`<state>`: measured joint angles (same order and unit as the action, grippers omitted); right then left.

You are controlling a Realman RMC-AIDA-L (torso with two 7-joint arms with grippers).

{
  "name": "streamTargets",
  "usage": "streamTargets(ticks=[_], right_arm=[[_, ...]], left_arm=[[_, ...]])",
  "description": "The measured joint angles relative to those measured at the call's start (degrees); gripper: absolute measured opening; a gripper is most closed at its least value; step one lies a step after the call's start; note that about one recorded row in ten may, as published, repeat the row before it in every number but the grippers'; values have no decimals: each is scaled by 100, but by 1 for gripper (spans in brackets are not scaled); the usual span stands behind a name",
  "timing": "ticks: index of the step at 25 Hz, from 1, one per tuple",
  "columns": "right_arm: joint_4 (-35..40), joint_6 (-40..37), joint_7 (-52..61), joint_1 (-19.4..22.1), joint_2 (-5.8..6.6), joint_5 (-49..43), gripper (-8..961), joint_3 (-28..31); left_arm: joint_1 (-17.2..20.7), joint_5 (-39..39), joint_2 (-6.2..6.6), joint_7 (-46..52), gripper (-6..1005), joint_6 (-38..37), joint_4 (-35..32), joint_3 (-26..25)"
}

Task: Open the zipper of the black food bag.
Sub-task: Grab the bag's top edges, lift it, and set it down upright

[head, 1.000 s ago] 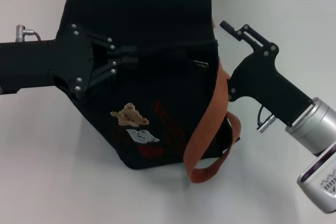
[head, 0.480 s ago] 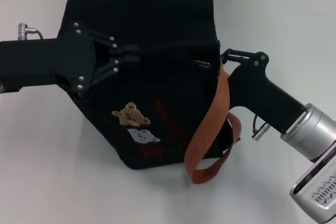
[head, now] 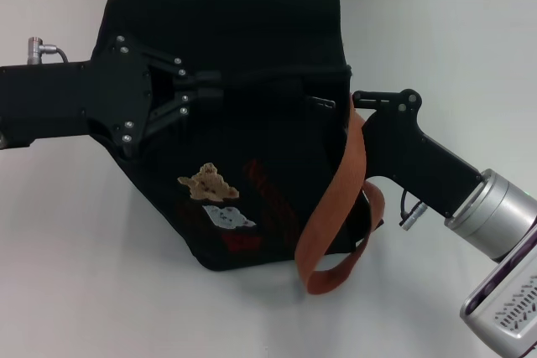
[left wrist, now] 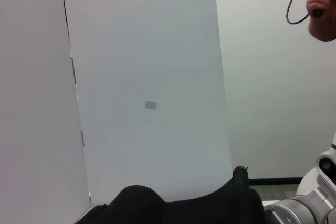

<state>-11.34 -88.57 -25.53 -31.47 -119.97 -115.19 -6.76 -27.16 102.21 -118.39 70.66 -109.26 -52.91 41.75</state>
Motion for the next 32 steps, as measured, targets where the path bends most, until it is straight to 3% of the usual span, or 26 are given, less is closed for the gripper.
streamTargets(ticks=[9,32], right_arm=[[14,177,31,32,0,-4,-2,22],[37,505,40,350,0,3,-4,49]], left_arm=[[49,-13,30,0,82,0,-1,-108],[513,-17,192,-256,82,-27,167,-1177]])
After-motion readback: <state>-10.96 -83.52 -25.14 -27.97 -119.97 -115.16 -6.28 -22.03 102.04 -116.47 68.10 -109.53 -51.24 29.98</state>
